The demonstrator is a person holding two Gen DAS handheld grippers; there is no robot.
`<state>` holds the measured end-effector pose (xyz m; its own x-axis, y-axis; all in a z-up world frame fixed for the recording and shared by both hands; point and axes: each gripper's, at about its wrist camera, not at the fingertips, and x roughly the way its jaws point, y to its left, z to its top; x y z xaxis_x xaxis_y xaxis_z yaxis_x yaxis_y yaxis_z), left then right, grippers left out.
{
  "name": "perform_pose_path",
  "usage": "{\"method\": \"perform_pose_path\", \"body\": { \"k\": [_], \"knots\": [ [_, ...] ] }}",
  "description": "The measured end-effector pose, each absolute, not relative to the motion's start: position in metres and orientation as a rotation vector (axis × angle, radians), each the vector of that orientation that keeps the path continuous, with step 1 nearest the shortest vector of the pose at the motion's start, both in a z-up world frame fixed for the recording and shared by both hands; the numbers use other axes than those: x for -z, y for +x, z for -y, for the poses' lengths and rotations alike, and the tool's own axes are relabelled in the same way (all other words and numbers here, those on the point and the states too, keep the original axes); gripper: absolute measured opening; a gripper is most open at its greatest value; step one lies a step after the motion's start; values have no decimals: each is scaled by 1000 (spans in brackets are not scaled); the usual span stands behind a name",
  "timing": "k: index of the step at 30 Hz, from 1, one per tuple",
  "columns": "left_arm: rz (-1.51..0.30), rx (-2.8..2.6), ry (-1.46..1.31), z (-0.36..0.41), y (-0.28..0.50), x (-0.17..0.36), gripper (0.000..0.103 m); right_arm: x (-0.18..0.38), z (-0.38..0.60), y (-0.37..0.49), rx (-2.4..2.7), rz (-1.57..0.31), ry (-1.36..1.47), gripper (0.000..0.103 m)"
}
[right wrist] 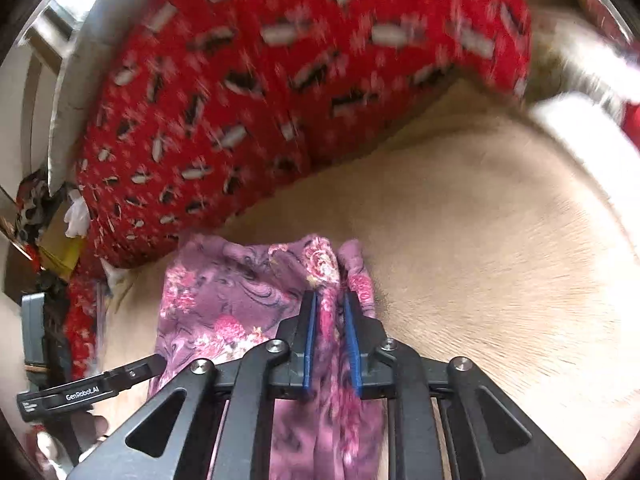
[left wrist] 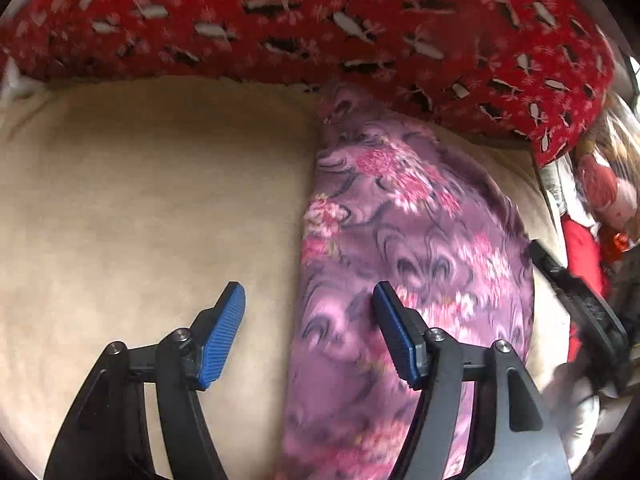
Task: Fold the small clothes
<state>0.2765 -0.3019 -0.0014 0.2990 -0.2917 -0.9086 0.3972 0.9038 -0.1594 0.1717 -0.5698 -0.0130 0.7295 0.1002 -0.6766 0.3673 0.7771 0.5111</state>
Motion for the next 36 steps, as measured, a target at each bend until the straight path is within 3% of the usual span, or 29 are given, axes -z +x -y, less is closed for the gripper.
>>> {"method": "perform_pose_path", "body": {
  "k": [6,9,16,18,20,25,27,28,36],
  "knots": [
    [-1111,429,194,300,237,4,67,-4,534,139,0,-668,603,15],
    [-1120,417,213,305,233,7,67,24,521,147,68,-833,494,10],
    [-1094,428,225,299,215,-5,66,-8,527,106,1,-674,629,21],
    [-1110,421,243,300,210,1,67,1,516,106,7,-741,565,32],
    [-1121,422,262,300,206,5,67,27,503,110,29,-889,470,31],
    [-1212,581,108,273,217,-3,66,10,523,98,39,-803,606,33],
    [-1290,610,-32,255,236,4,66,6,545,90,79,-752,680,51],
    [-1318,613,-78,250,243,8,66,6,556,87,99,-737,717,53],
    [-1415,717,-141,277,255,31,66,49,573,112,-5,-739,948,56]
  ]
}}
